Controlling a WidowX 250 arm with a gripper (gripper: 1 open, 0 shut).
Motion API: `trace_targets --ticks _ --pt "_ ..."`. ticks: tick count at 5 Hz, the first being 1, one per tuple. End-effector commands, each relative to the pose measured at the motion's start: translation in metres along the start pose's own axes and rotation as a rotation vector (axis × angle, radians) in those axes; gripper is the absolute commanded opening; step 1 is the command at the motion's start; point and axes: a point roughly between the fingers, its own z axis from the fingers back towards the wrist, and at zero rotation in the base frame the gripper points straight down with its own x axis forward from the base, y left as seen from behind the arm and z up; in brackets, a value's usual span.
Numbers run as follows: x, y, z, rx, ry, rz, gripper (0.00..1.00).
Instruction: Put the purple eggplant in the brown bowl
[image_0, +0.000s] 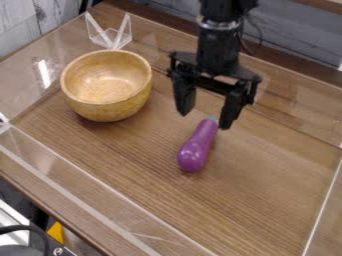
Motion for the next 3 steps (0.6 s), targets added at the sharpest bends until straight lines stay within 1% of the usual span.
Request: trace_targets --ticks 1,2,3 --pt "0.0014 0.0033 0.0041 -0.005 -0.096 -0.03 1.0" --pt "0.0051 0.0041 0.0057 -0.004 -0.131 -0.001 1.0" --pt "0.008 0.0048 0.0077 -0.006 -0.151 0.02 1.0"
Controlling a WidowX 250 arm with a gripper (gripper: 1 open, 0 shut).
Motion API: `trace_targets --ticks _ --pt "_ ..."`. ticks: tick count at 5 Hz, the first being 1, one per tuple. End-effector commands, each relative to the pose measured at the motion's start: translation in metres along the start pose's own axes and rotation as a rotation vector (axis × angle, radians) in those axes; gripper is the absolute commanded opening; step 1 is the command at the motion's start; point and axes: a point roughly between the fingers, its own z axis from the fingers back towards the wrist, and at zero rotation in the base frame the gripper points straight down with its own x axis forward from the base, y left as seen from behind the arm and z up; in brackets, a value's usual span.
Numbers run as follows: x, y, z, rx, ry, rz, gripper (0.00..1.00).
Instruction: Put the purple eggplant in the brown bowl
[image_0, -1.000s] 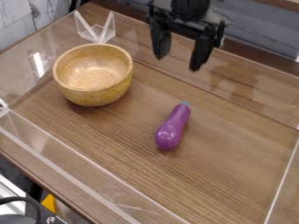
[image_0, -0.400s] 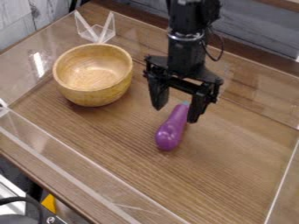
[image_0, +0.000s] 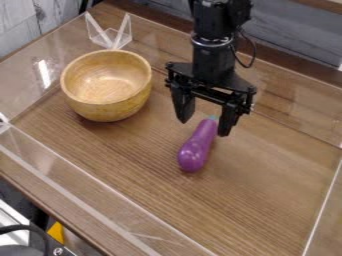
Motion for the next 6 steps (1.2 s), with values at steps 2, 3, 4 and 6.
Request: trace_targets --ticks 2,3,4,6 --pt "-0.011 0.017 0.006 -0.008 -0.105 -0.006 1.0" --pt "-0.01 0.019 0.001 -0.014 -0.12 -0.035 1.0" --pt "-0.009 0.02 -0.005 -0.02 -0.131 -0.06 1.0" --pt "-0.006 0.006 -0.006 -0.031 -0.154 -0.054 1.0"
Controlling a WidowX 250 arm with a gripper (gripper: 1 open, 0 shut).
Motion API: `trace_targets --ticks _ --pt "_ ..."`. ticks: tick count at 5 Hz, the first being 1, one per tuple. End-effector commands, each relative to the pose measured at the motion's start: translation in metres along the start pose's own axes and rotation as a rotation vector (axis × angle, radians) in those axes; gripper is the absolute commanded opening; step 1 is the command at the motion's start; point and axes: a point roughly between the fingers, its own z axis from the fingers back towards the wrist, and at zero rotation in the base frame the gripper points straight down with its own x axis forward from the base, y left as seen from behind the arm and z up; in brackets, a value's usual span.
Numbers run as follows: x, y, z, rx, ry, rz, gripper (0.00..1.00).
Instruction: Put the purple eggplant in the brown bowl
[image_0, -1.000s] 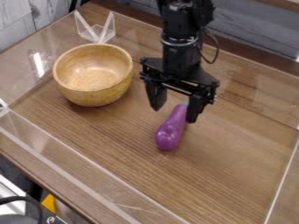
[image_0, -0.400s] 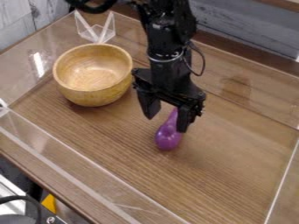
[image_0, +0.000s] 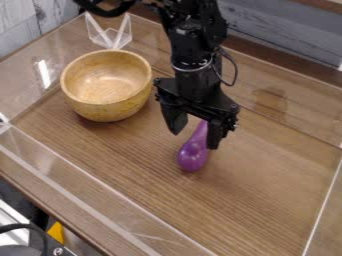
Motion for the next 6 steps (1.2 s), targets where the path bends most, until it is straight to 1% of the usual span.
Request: trace_targets --ticks 1,2,3,4,5,6 --pt "0.008 -0.012 0.004 -0.006 -0.038 -0.01 1.0" --pt "0.012 -0.022 -0.001 -0.011 -0.042 -0.016 1.0" --pt "0.013 -0.029 -0.018 -0.016 -0.047 -0.066 1.0" --pt "0.014 -0.034 -0.035 -0.025 -0.049 -0.112 0.0" --pt "0.011 -0.024 -0.044 -0.022 -0.054 -0.074 0.0" --pt "0.007 -0.015 -0.049 -0.017 -0.052 -0.034 0.0"
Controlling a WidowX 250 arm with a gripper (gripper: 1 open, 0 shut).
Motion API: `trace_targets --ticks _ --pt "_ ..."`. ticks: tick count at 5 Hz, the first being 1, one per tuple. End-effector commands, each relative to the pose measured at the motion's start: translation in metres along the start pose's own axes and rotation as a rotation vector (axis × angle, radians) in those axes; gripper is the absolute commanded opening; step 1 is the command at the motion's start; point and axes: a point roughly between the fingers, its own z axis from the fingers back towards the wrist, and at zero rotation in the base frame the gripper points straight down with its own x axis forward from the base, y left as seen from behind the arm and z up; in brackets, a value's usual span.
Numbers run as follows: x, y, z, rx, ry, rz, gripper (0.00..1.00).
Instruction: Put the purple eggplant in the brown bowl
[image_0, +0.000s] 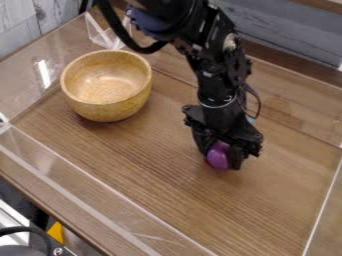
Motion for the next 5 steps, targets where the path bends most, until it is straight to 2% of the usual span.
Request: trace_targets --ticks 1,2,3,5 --pt "-0.006 0.005 -0.004 0.014 0.012 0.053 0.0" --pt "-0.011 0.007 -0.004 0.026 0.021 0.095 1.0" --pt "-0.014 0.013 0.001 0.026 0.041 0.075 0.0" --pt "-0.033 0.021 0.01 0.04 0.081 0.139 0.0"
